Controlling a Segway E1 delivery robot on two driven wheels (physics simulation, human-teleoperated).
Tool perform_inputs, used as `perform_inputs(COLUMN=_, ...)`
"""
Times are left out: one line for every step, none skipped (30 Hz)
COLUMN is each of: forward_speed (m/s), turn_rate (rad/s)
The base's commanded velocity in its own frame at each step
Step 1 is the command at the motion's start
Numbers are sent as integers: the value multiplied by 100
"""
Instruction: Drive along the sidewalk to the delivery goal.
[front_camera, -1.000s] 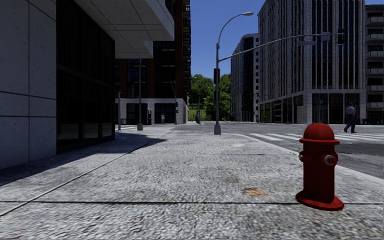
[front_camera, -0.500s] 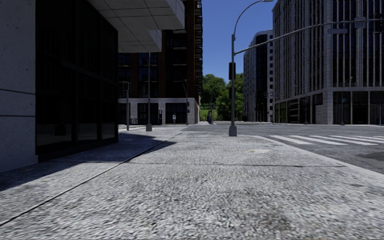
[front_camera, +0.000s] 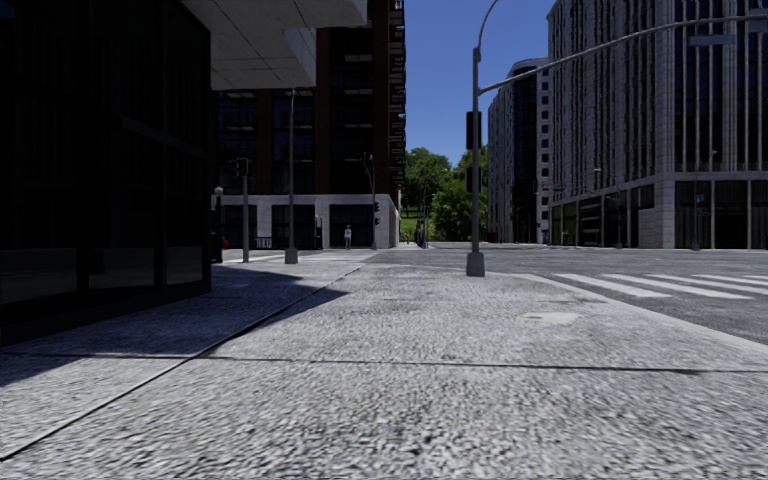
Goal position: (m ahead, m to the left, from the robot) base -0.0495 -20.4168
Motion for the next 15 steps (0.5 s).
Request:
perform_inputs(forward_speed=186, turn_rate=0)
perform_inputs(forward_speed=186, turn_rate=0)
perform_inputs(forward_speed=186, turn_rate=0)
perform_inputs(forward_speed=185, turn_rate=0)
perform_inputs(forward_speed=182, turn_rate=0)
perform_inputs(forward_speed=181, turn_rate=0)
perform_inputs(forward_speed=180, turn_rate=0)
perform_inputs(forward_speed=180, turn_rate=0)
perform_inputs(forward_speed=180, turn_rate=0)
perform_inputs(forward_speed=180, turn_rate=0)
perform_inputs(forward_speed=179, turn_rate=0)
perform_inputs(forward_speed=179, turn_rate=0)
perform_inputs(forward_speed=178, turn_rate=0)
perform_inputs(forward_speed=177, turn_rate=0)
perform_inputs(forward_speed=177, turn_rate=0)
